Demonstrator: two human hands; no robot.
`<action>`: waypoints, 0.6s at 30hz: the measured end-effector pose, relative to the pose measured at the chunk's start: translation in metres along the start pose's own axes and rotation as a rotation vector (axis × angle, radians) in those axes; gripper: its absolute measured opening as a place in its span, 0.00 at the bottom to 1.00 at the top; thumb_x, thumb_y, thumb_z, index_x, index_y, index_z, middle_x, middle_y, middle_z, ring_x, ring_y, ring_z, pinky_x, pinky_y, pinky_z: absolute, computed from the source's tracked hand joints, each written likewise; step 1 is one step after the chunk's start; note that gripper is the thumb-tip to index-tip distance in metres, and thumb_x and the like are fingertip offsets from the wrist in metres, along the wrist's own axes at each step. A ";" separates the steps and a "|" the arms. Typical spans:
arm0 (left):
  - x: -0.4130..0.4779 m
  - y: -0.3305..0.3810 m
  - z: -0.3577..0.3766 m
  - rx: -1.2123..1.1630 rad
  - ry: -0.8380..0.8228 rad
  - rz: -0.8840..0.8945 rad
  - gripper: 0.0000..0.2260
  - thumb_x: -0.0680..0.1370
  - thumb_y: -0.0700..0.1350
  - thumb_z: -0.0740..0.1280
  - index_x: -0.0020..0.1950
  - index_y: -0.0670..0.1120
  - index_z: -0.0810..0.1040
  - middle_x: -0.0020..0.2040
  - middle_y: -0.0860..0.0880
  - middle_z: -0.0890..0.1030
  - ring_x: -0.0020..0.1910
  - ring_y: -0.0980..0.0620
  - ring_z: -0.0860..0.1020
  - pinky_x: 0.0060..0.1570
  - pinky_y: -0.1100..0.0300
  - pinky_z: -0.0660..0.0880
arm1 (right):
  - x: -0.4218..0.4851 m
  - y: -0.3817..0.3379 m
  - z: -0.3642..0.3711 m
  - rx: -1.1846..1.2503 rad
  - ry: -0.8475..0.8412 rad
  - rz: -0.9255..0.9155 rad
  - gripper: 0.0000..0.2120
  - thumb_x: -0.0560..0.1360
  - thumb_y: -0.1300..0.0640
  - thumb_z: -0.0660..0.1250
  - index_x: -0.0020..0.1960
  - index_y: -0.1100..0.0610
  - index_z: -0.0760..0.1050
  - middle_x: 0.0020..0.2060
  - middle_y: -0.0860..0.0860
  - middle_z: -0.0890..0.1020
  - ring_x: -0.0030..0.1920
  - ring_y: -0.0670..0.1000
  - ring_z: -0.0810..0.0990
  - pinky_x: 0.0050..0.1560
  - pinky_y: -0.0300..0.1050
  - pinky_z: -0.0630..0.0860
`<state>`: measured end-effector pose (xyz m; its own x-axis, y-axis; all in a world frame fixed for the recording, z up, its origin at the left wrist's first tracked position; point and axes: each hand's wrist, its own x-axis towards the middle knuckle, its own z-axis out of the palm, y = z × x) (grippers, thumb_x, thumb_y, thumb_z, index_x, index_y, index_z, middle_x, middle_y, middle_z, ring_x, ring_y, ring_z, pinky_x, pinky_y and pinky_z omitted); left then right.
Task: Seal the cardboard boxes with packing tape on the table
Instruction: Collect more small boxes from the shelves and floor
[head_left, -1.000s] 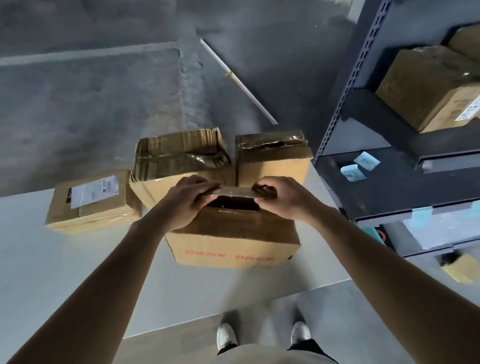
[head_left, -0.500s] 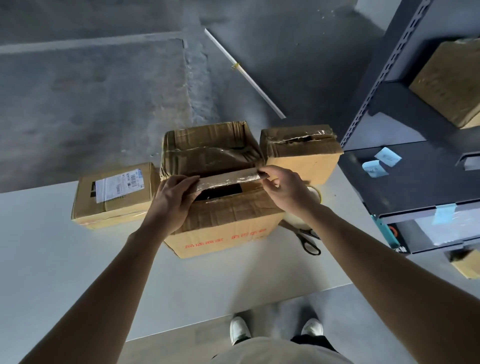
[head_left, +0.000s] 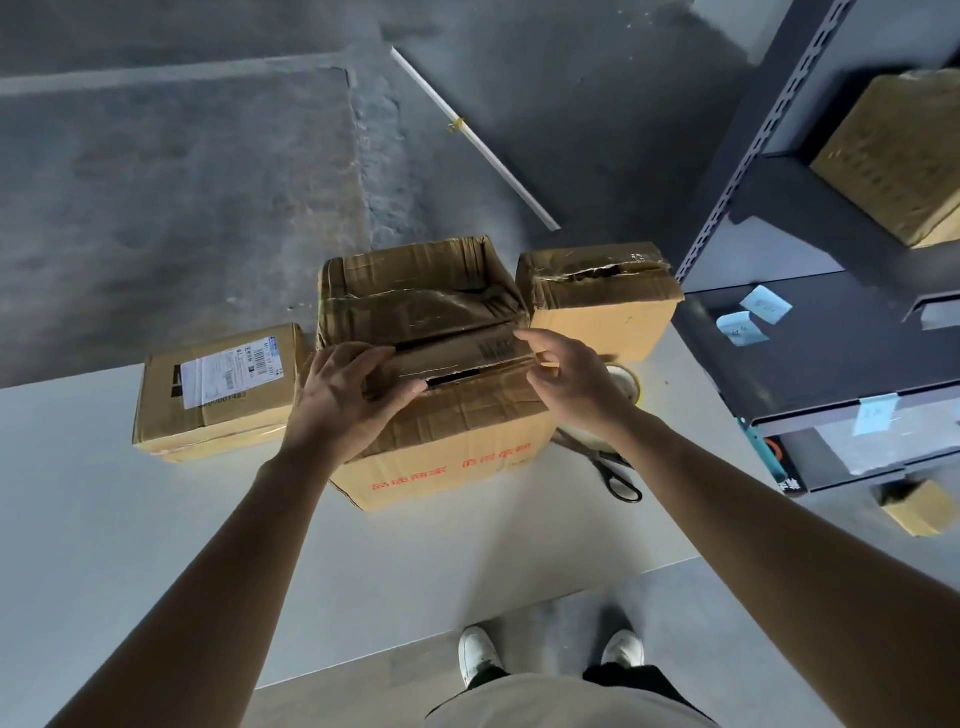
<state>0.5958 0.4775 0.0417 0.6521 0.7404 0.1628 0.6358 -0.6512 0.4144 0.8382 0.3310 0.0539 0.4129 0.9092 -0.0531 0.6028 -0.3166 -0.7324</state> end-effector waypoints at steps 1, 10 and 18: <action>0.001 0.002 0.000 -0.006 0.035 0.025 0.30 0.74 0.70 0.58 0.66 0.51 0.77 0.64 0.49 0.76 0.66 0.45 0.70 0.66 0.42 0.67 | -0.003 0.001 -0.002 0.001 0.015 0.001 0.23 0.80 0.60 0.62 0.75 0.54 0.68 0.70 0.53 0.74 0.68 0.53 0.74 0.61 0.43 0.73; 0.003 0.073 0.015 -0.183 0.182 0.212 0.08 0.80 0.42 0.67 0.58 0.43 0.81 0.55 0.46 0.80 0.53 0.50 0.79 0.49 0.57 0.76 | -0.035 0.027 -0.030 0.022 0.126 0.107 0.17 0.82 0.52 0.60 0.70 0.52 0.71 0.65 0.50 0.79 0.62 0.51 0.79 0.59 0.42 0.75; -0.017 0.170 0.066 -0.320 0.085 0.208 0.08 0.82 0.46 0.64 0.54 0.45 0.80 0.51 0.48 0.82 0.47 0.53 0.81 0.44 0.59 0.78 | -0.113 0.081 -0.093 0.165 0.350 0.119 0.07 0.81 0.55 0.63 0.53 0.53 0.80 0.46 0.48 0.84 0.45 0.45 0.82 0.43 0.27 0.74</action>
<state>0.7202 0.3433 0.0508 0.7082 0.6184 0.3408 0.3242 -0.7136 0.6210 0.9032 0.1775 0.0638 0.6977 0.7131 0.0690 0.4305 -0.3404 -0.8360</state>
